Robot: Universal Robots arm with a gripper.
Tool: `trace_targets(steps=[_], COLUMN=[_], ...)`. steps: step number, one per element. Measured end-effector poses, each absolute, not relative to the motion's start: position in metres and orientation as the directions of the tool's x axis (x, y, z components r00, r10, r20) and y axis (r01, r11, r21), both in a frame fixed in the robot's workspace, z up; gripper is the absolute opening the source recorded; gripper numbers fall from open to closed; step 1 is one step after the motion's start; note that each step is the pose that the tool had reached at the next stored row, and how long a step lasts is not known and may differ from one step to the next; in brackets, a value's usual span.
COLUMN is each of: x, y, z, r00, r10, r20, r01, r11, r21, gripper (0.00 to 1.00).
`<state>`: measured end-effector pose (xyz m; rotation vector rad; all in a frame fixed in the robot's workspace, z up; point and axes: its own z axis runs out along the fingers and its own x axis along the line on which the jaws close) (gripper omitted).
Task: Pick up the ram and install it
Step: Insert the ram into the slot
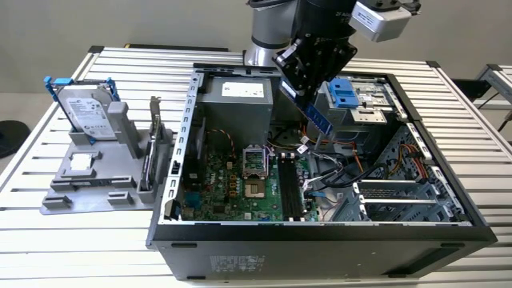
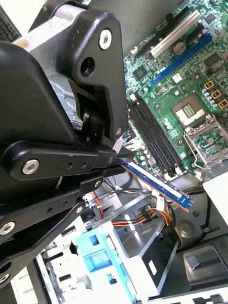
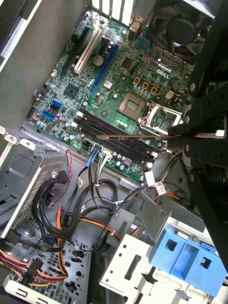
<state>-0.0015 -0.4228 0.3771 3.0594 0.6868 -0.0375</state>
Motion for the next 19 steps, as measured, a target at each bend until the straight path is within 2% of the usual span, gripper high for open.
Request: trace_targets(steps=[19], x=[-0.0015], y=[-0.4228], z=[0.3771], r00=[0.963], r10=[0.268], r20=[-0.028], r01=[0.268], r11=[-0.963], r21=[-0.001], gripper=[0.00])
